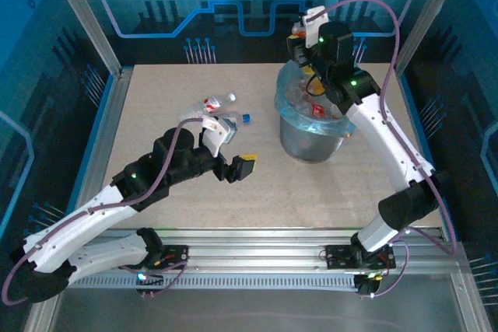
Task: Put the plastic bottles in the bin
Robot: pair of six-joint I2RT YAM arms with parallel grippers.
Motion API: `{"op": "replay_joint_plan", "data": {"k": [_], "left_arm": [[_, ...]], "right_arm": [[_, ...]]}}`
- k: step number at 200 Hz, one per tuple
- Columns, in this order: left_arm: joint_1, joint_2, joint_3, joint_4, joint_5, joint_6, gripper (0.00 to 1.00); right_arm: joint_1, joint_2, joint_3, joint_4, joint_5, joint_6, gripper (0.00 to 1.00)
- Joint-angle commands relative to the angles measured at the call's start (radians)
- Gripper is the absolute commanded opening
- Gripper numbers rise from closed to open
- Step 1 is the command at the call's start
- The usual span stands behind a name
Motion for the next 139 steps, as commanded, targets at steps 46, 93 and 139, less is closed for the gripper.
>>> {"op": "replay_joint_plan", "data": {"k": [46, 93, 139], "left_arm": [[-0.013, 0.015, 0.018, 0.007, -0.019, 0.071, 0.93], [-0.014, 0.029, 0.019, 0.008, -0.021, 0.073, 0.93], [-0.015, 0.043, 0.015, 0.011, -0.026, 0.088, 0.93]], "right_arm": [[-0.017, 0.029, -0.079, 0.094, -0.025, 0.025, 0.55], [-0.027, 0.035, -0.151, 0.131, -0.049, 0.042, 0.55], [-0.044, 0.038, -0.211, 0.150, -0.063, 0.068, 0.57]]}}
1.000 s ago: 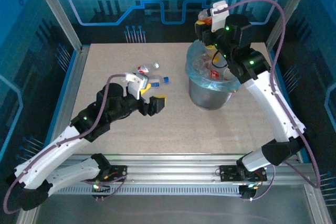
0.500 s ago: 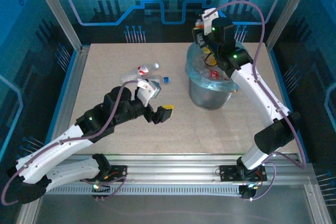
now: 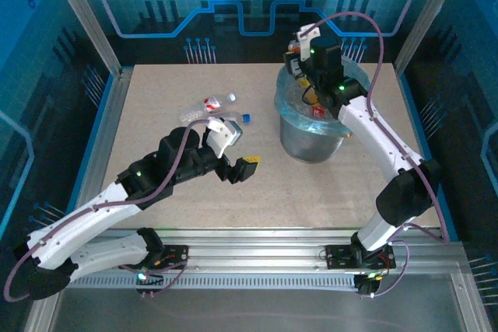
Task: Put the plastic bottles in the bin
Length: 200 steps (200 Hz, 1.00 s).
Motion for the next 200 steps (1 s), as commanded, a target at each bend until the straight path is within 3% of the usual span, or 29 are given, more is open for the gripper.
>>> {"op": "replay_joint_plan", "data": {"k": [1, 79, 156, 200], "left_arm": [[-0.009, 0.013, 0.014, 0.010, -0.018, 0.029, 0.94], [-0.009, 0.007, -0.004, 0.051, -0.013, 0.023, 0.95], [-0.009, -0.044, -0.054, 0.084, -0.047, 0.043, 0.97], [-0.009, -0.052, -0.079, 0.124, -0.062, 0.057, 0.98]], "right_arm": [[-0.016, 0.011, -0.034, 0.040, -0.030, 0.049, 0.57], [-0.045, -0.005, -0.066, 0.040, -0.063, 0.099, 0.59], [-0.043, -0.052, -0.112, 0.300, -0.049, 0.088, 0.54], [-0.043, -0.083, -0.228, 0.483, -0.061, 0.108, 0.54]]}}
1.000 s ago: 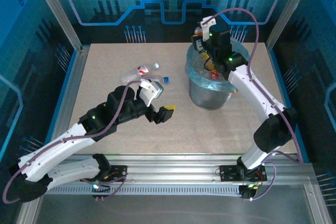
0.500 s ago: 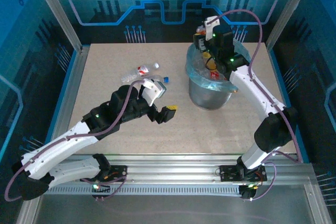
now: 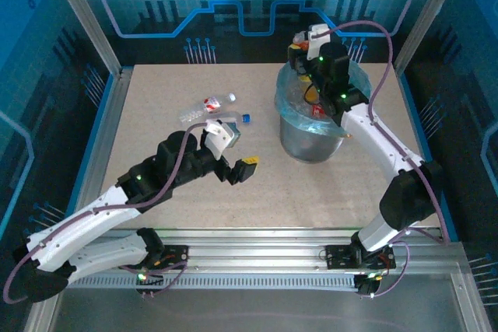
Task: Put the plastic bottles in the bin
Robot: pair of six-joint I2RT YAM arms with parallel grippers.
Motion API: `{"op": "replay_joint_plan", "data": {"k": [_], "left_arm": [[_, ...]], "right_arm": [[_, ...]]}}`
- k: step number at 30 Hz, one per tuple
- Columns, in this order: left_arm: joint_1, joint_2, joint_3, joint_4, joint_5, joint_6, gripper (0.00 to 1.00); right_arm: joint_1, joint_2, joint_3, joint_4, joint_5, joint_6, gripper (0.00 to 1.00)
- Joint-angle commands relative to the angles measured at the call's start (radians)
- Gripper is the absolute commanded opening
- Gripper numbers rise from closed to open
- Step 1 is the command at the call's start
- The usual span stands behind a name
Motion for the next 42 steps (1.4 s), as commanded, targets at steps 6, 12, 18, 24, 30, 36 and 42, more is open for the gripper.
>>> {"op": "replay_joint_plan", "data": {"k": [6, 12, 18, 24, 30, 36, 42], "left_arm": [[-0.008, 0.010, 0.002, 0.060, -0.025, 0.039, 0.98], [-0.008, 0.004, -0.004, 0.061, -0.028, 0.032, 0.98], [-0.008, -0.014, -0.023, 0.055, -0.035, 0.021, 0.98], [-0.008, -0.023, -0.032, 0.062, -0.045, 0.013, 0.98], [-0.008, -0.020, -0.045, 0.079, -0.051, 0.000, 0.98], [-0.008, -0.016, -0.048, 0.087, -0.055, 0.004, 0.99], [-0.008, -0.016, -0.051, 0.086, -0.057, 0.005, 0.99]], "right_arm": [[-0.006, -0.043, -0.085, 0.273, -0.046, 0.083, 0.54], [-0.013, -0.034, -0.155, 0.299, -0.079, 0.101, 0.56], [-0.061, -0.053, -0.252, 0.324, -0.126, 0.156, 0.57], [-0.064, -0.095, -0.239, 0.280, -0.082, 0.121, 0.57], [-0.055, -0.110, -0.060, -0.034, 0.094, 0.124, 0.63], [-0.055, -0.163, -0.072, -0.047, 0.048, 0.159, 0.62], [-0.013, -0.108, 0.044, -0.149, 0.178, 0.010, 0.61]]}}
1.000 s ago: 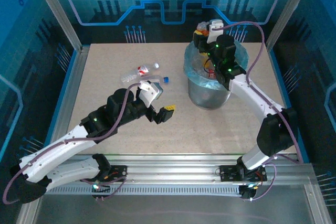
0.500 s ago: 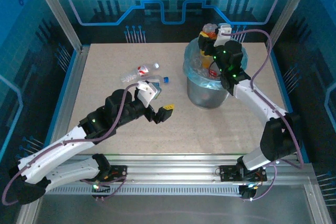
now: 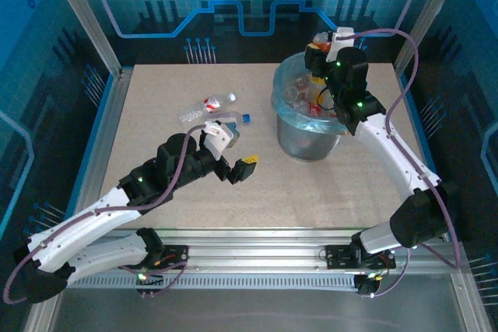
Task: Put the plastic bottles in the bin
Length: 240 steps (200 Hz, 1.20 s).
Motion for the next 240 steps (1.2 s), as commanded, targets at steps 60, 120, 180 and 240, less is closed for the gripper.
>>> {"op": "replay_joint_plan", "data": {"k": [60, 120, 180, 240], "left_arm": [[-0.008, 0.001, -0.013, 0.031, -0.024, -0.010, 0.99], [-0.008, 0.007, -0.015, 0.030, -0.024, -0.014, 0.99], [-0.008, 0.005, -0.017, 0.029, -0.026, -0.014, 0.99], [-0.008, 0.007, -0.037, 0.038, -0.020, -0.033, 0.99]], "right_arm": [[0.126, 0.150, 0.194, -0.054, 0.190, -0.501, 0.61], [0.166, 0.242, 0.268, -0.072, 0.222, -0.661, 0.61], [0.179, 0.271, 0.339, -0.097, 0.220, -0.708, 0.60], [0.138, 0.246, 0.242, -0.096, 0.240, -0.699, 0.63]]}}
